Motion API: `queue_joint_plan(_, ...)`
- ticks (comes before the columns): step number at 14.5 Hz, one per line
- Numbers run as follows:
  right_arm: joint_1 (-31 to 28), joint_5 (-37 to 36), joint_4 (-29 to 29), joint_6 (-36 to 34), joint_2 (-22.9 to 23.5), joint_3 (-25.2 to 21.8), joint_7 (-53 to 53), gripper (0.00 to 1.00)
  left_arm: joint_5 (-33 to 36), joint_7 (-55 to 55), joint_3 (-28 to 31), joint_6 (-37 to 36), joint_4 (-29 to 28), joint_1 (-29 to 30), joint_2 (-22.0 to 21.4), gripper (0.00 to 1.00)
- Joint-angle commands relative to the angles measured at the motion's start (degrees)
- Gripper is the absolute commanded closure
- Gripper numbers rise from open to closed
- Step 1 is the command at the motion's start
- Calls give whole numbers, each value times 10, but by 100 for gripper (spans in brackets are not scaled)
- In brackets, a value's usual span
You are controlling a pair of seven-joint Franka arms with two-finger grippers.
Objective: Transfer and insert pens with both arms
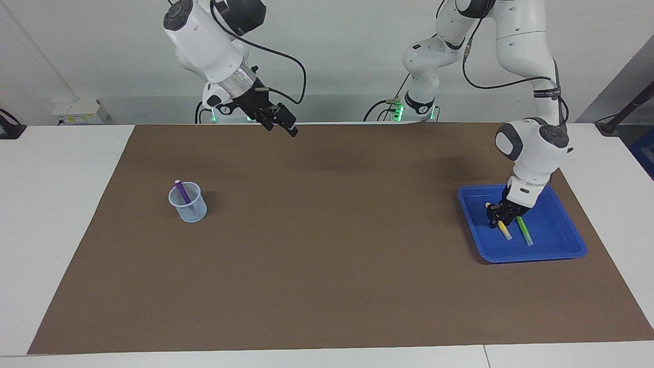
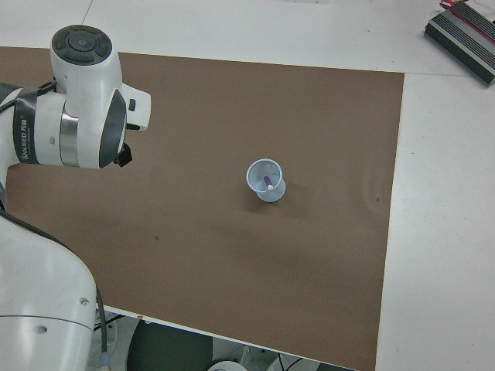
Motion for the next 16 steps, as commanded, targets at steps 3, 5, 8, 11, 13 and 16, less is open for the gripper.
queue_joint_plan(3,-5,15,-18,14,-16,2,5,0,3,7,2,-4,8,1,7,67)
queue_joint_plan(5,-6,15,-18,14,-16,2,5,0,2,8,3,-4,8,2,7,75)
queue_joint_plan(8,-6,16,-18,14,-16,2,5,0,2,8,2,-4,8,2,7,83)
queue_joint_plan(11,-6,15,-18,14,-16,2,5,0,2,8,2,-4,8,2,7,91)
queue_joint_plan(13,-6,16,-18,14,-16,2,5,0,2,8,3,-4,8,2,7,96)
queue_joint_plan(16,-6,16,-18,14,-16,2,5,0,3,8,3,-4,8,2,7,100)
